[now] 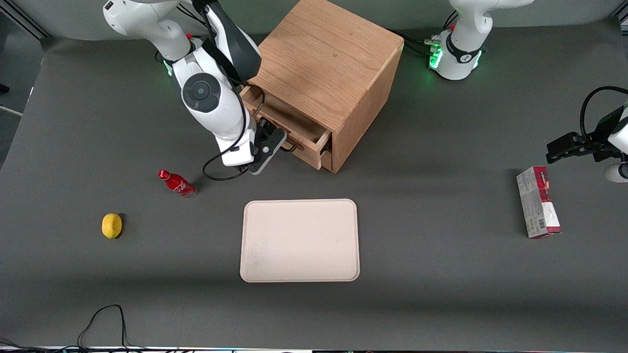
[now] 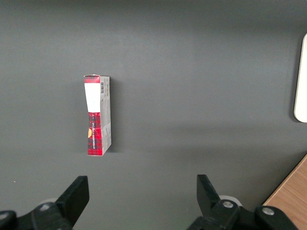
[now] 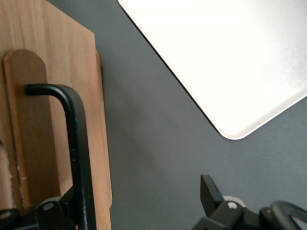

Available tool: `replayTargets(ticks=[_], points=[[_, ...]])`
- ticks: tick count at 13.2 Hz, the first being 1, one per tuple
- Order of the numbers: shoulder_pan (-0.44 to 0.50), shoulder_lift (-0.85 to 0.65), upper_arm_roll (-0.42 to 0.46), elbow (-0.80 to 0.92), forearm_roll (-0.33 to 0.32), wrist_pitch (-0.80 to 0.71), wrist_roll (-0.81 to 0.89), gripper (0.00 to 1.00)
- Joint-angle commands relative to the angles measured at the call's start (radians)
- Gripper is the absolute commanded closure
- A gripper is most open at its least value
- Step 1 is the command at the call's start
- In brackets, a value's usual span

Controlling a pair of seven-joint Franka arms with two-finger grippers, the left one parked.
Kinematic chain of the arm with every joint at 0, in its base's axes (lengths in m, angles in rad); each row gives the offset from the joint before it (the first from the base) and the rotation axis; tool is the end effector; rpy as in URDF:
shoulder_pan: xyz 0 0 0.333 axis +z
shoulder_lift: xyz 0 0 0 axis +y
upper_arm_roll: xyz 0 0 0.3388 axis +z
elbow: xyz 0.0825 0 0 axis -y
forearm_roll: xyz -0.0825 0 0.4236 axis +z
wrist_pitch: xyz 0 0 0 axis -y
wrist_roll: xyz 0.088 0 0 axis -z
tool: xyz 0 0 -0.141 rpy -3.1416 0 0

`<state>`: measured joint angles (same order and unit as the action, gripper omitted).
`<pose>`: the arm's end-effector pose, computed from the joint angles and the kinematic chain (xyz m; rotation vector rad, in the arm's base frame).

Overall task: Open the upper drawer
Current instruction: 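Pull the upper drawer handle outward with the right gripper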

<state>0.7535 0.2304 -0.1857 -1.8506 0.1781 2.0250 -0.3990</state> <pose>0.5355 0.3655 0.3664 -2.7354 -1.3014 0.0911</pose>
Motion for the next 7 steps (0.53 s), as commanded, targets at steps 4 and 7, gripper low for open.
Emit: replayTargets(ticks=[4,7], points=[[-0.029,0.072,-0.037,0.096,-0.014,-0.008,-0.058,0.0],[-0.059,0.102,-0.037,0.154,-0.014,-0.022,-0.066,0.0]])
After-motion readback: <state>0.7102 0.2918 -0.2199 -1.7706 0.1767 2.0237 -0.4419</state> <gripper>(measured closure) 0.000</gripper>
